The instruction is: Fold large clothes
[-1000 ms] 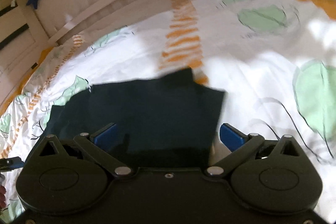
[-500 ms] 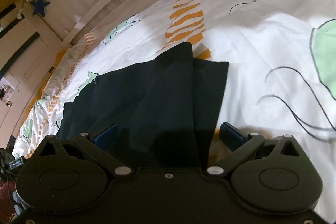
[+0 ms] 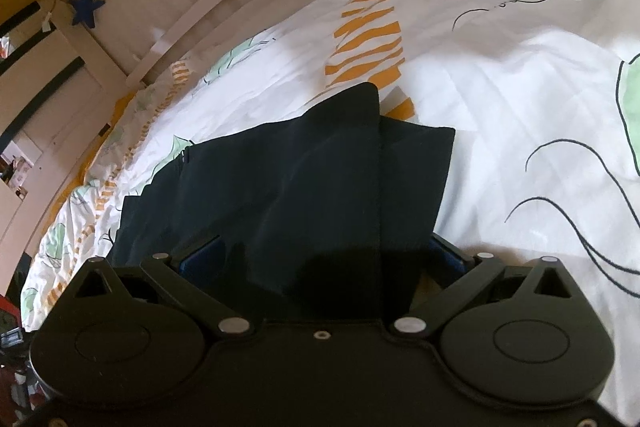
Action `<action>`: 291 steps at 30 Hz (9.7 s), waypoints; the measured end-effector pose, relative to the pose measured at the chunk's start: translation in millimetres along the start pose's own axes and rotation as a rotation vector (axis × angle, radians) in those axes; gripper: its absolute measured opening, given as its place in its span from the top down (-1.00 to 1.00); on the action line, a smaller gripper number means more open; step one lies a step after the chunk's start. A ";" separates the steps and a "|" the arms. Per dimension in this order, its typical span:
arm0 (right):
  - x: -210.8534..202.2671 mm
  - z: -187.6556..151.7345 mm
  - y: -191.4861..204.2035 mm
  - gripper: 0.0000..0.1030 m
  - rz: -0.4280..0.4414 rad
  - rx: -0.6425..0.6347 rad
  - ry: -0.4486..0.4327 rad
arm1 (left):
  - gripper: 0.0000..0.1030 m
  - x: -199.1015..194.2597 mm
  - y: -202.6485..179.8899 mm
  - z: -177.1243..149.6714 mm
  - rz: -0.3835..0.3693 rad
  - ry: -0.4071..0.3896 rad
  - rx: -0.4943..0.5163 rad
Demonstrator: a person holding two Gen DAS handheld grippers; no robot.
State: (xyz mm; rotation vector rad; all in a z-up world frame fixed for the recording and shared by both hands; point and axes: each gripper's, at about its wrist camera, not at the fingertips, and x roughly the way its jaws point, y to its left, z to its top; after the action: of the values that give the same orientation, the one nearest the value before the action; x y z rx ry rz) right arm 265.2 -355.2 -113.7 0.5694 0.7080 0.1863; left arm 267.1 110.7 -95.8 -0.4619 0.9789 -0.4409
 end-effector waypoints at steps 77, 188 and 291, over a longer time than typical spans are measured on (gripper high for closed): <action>-88.4 -122.6 68.5 -0.99 -0.211 -0.178 0.038 | -0.40 -120.5 -51.9 -126.6 0.475 -0.395 0.142; -140.2 -82.9 152.1 0.43 0.166 -0.005 0.031 | 0.53 -20.1 -131.8 -179.2 0.274 -0.310 0.331; -20.0 -71.4 263.8 -0.99 -0.040 -0.340 -0.128 | -0.73 -117.0 -97.5 -140.0 0.434 -0.394 0.289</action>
State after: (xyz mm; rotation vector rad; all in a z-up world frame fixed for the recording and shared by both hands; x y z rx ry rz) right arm 210.1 -111.6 -0.8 0.2393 0.5475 0.2250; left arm 75.4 71.1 -29.0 -0.0609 0.5951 -0.0866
